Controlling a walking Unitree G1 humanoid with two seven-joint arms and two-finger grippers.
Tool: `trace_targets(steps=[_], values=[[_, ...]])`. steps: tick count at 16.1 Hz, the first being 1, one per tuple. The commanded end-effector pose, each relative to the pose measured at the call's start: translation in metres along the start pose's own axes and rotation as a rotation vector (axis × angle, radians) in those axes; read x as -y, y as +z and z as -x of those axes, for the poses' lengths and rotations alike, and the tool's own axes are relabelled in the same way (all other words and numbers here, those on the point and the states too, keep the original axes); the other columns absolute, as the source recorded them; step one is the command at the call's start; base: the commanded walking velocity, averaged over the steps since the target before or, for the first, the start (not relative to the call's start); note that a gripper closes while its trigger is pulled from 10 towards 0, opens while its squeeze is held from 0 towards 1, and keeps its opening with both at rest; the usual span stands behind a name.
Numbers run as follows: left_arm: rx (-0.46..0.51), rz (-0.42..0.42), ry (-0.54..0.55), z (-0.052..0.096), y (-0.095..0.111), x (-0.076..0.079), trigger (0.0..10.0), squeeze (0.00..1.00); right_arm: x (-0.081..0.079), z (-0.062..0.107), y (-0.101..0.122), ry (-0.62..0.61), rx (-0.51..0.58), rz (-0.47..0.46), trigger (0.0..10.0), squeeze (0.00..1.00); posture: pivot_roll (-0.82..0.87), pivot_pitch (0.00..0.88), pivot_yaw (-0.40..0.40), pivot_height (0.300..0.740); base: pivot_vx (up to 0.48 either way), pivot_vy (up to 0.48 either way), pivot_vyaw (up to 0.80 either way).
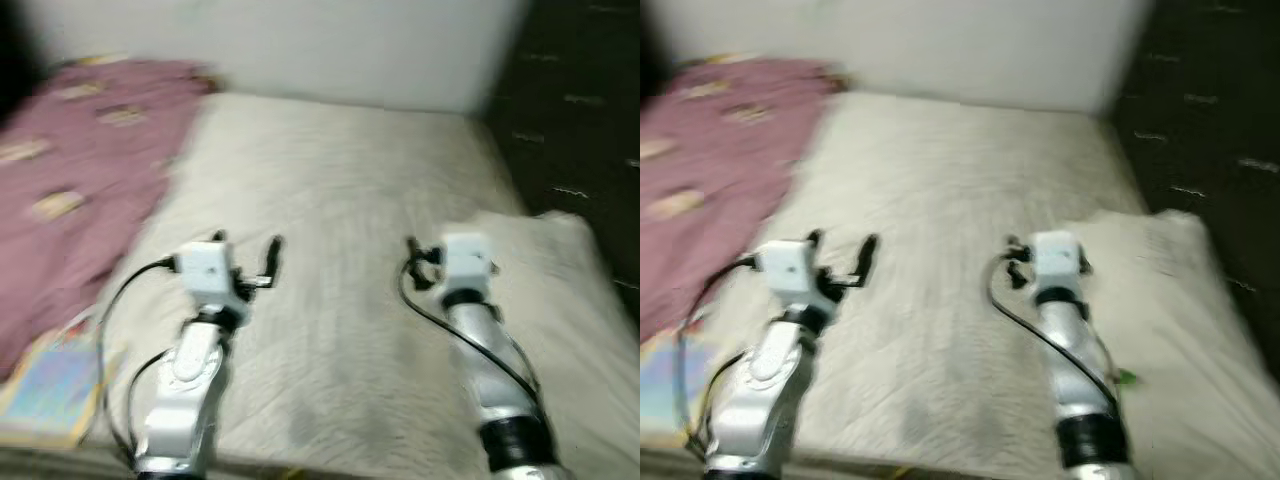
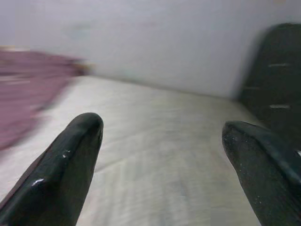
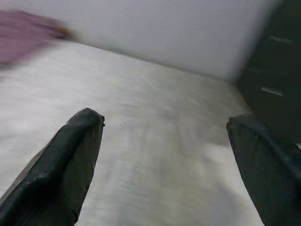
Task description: Clean up the room
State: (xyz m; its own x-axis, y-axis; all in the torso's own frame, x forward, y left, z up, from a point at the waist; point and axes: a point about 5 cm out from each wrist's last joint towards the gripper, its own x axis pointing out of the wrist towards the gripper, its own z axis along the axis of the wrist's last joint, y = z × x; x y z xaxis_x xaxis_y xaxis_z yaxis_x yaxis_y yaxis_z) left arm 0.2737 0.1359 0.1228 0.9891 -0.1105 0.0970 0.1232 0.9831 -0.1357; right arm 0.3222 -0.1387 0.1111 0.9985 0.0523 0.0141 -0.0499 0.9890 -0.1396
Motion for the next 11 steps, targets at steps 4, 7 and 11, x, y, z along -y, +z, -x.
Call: trace_targets(steps=[4,7,11], values=[[0.003,-0.002,0.005,-0.0039,0.0021,0.0071,10.0,0.0,0.0083,0.0013,-0.0019,-0.016,-0.002,0.014,10.0,0.0,-0.02,0.009,-0.042,0.74,0.0,0.0,0.0],[0.004,0.006,0.009,-0.0039,0.0018,0.0069,10.0,0.0,0.0084,0.0006,-0.0005,-0.015,0.005,0.016,10.0,0.0,-0.02,0.005,-0.043,0.74,0.0,0.0,0.0],[0.002,0.016,0.009,-0.0042,0.0007,0.0068,10.0,0.0,0.0091,0.0,0.0012,-0.015,0.012,-0.021,10.0,0.0,-0.02,0.0,-0.043,0.74,0.0,0.0,0.0]])
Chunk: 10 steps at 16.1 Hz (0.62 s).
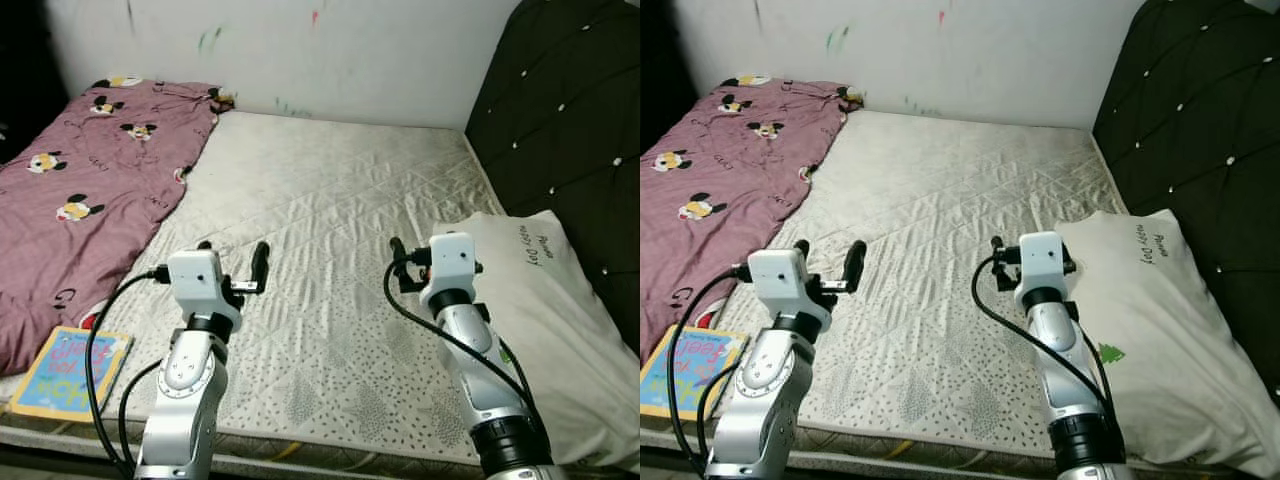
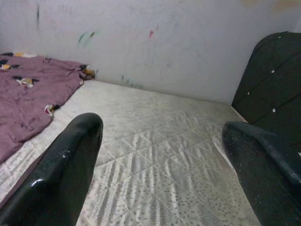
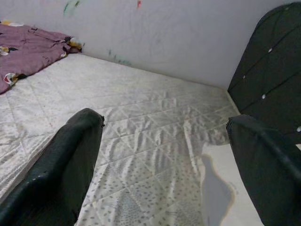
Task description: Clean up the room
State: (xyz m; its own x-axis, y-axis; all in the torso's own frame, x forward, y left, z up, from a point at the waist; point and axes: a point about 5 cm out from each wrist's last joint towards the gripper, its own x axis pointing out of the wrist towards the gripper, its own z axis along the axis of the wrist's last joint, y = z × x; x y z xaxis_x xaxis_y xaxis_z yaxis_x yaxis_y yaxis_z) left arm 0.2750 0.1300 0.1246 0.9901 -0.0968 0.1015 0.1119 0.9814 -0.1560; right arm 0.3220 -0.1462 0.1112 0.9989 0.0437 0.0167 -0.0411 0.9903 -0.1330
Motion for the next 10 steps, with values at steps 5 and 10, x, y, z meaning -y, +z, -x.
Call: trace_targets(steps=[5,10], values=[[-0.006,0.004,-0.003,-0.0024,-0.0002,0.0011,10.0,0.0,0.0017,-0.001,0.0019,-0.006,0.006,-0.02,10.0,0.0,-0.02,0.0,-0.045,0.74,0.0,0.0,-0.08],[-0.001,0.005,-0.01,-0.004,0.0013,0.0005,10.0,0.0,0.0009,-0.0025,0.0042,-0.007,0.018,-0.015,10.0,0.0,-0.02,0.0,-0.041,0.74,0.0,0.061,0.0]])
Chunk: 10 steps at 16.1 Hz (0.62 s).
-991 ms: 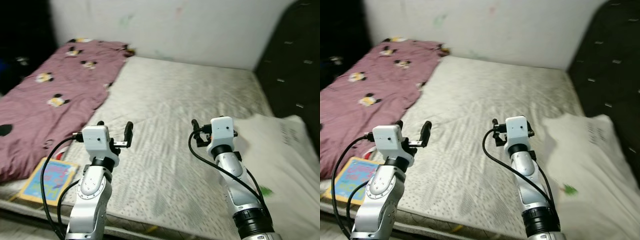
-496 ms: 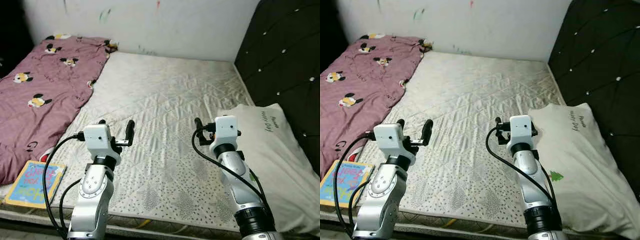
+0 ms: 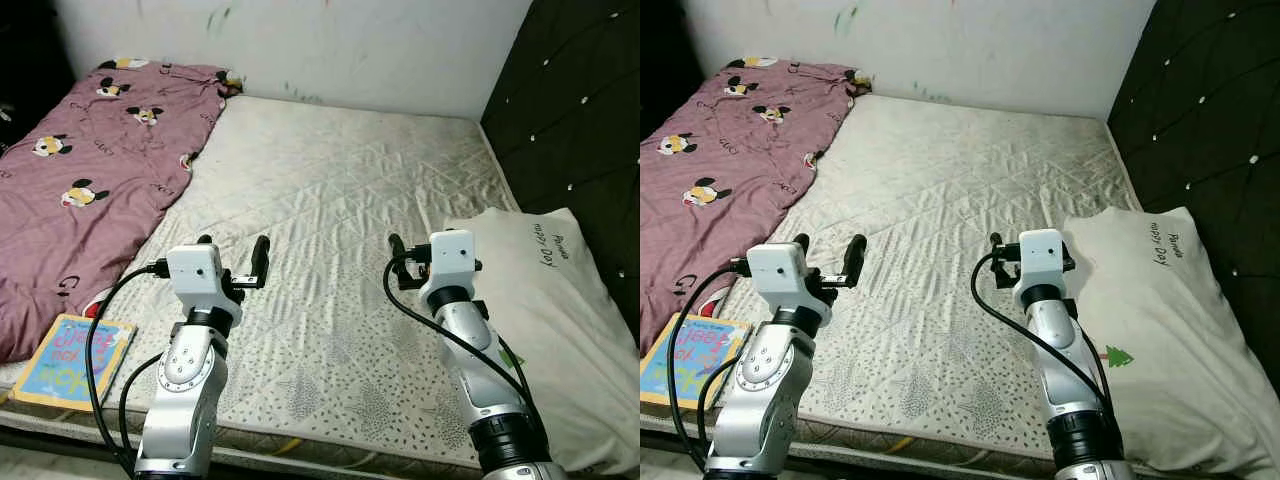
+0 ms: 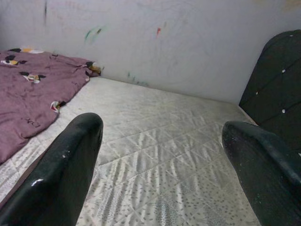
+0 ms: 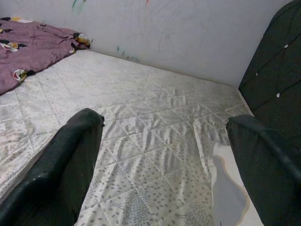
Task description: Clean up the room
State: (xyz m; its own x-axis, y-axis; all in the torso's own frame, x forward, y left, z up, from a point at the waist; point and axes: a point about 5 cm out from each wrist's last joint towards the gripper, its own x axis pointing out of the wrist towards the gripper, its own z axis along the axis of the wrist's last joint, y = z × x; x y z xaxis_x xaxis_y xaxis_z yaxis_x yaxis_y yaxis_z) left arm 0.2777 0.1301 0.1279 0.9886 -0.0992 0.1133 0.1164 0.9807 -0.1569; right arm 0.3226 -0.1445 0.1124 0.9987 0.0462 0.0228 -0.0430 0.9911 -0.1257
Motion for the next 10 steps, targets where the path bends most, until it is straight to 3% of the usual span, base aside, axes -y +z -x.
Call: trace_targets(steps=[1,8,10], values=[[-0.012,0.005,-0.006,-0.001,-0.0016,0.0004,10.0,0.0,0.0025,-0.0017,0.0026,-0.01,0.011,-0.009,10.0,0.0,-0.02,0.0,-0.04,0.74,0.0,0.244,-0.66],[-0.023,-0.012,0.018,-0.0019,-0.0028,0.0008,10.0,0.0,0.003,-0.001,0.0022,-0.016,0.012,-0.007,10.0,0.0,-0.02,0.002,-0.039,0.74,0.0,0.0,0.0],[-0.025,-0.012,0.019,-0.0023,-0.0032,0.001,10.0,0.0,0.0037,-0.001,0.0022,-0.018,0.012,-0.007,10.0,0.0,-0.02,0.001,-0.038,0.74,-0.27,0.0,0.0]])
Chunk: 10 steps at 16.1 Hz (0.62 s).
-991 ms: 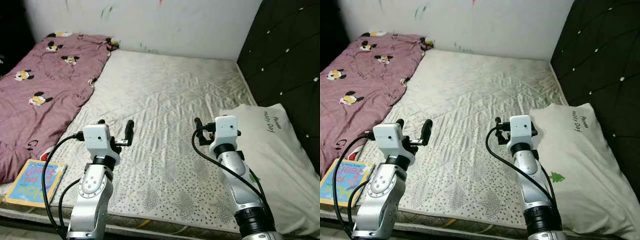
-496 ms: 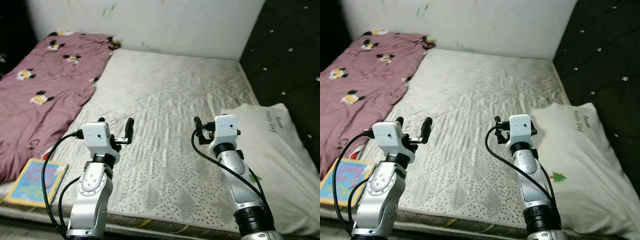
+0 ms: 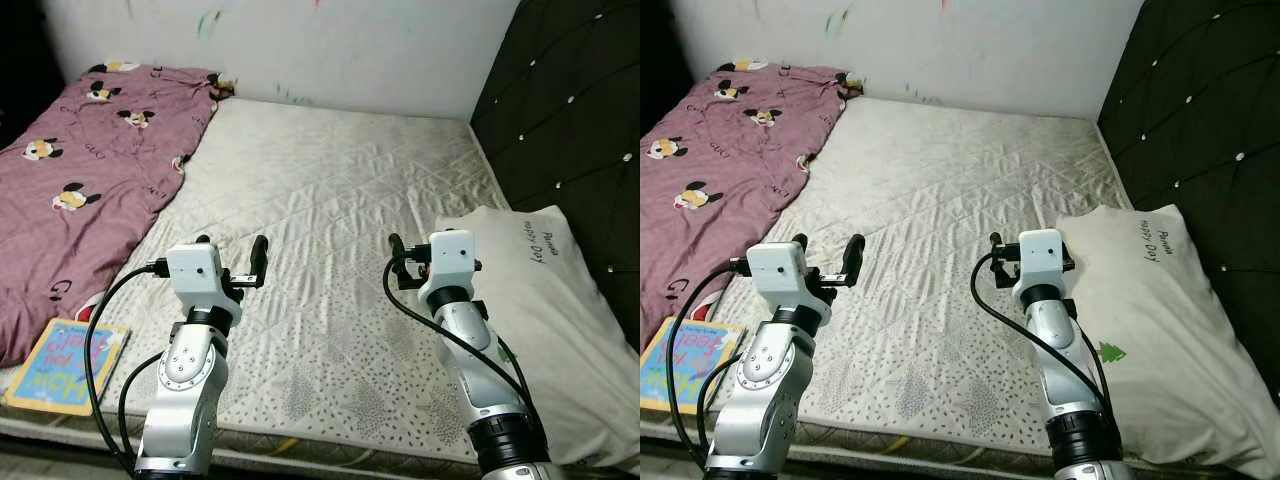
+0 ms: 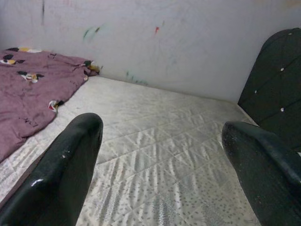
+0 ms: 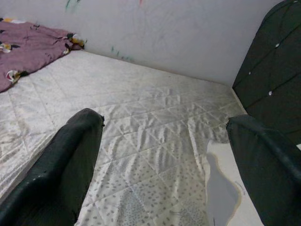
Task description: Clean up the room
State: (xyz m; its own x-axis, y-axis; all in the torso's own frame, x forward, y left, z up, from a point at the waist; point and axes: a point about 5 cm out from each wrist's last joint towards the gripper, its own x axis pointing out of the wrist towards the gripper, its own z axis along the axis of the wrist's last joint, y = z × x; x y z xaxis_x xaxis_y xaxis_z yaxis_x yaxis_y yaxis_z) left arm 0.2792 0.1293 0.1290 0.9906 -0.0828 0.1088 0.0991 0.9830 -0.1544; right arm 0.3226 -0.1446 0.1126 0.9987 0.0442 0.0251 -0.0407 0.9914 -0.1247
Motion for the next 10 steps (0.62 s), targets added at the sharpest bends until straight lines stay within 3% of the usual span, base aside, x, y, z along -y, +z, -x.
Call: trace_targets(steps=[1,7,10], values=[[-0.024,-0.006,0.001,-0.001,-0.0039,0.0008,10.0,0.0,0.0035,-0.0011,0.002,-0.016,0.011,-0.005,10.0,0.0,-0.02,0.001,-0.038,0.74,-0.27,0.0,0.0],[-0.022,-0.003,-0.003,-0.0018,-0.0038,0.0019,10.0,0.0,0.004,-0.0013,0.0018,-0.015,0.009,-0.002,10.0,0.0,-0.03,0.001,-0.041,0.74,-0.264,0.0,0.0],[-0.019,0.001,-0.002,-0.0025,-0.0037,0.002,10.0,0.0,0.0039,-0.0018,0.0016,-0.015,0.007,0.0,10.0,0.0,-0.03,0.0,-0.041,0.74,0.0,0.0,0.0]])
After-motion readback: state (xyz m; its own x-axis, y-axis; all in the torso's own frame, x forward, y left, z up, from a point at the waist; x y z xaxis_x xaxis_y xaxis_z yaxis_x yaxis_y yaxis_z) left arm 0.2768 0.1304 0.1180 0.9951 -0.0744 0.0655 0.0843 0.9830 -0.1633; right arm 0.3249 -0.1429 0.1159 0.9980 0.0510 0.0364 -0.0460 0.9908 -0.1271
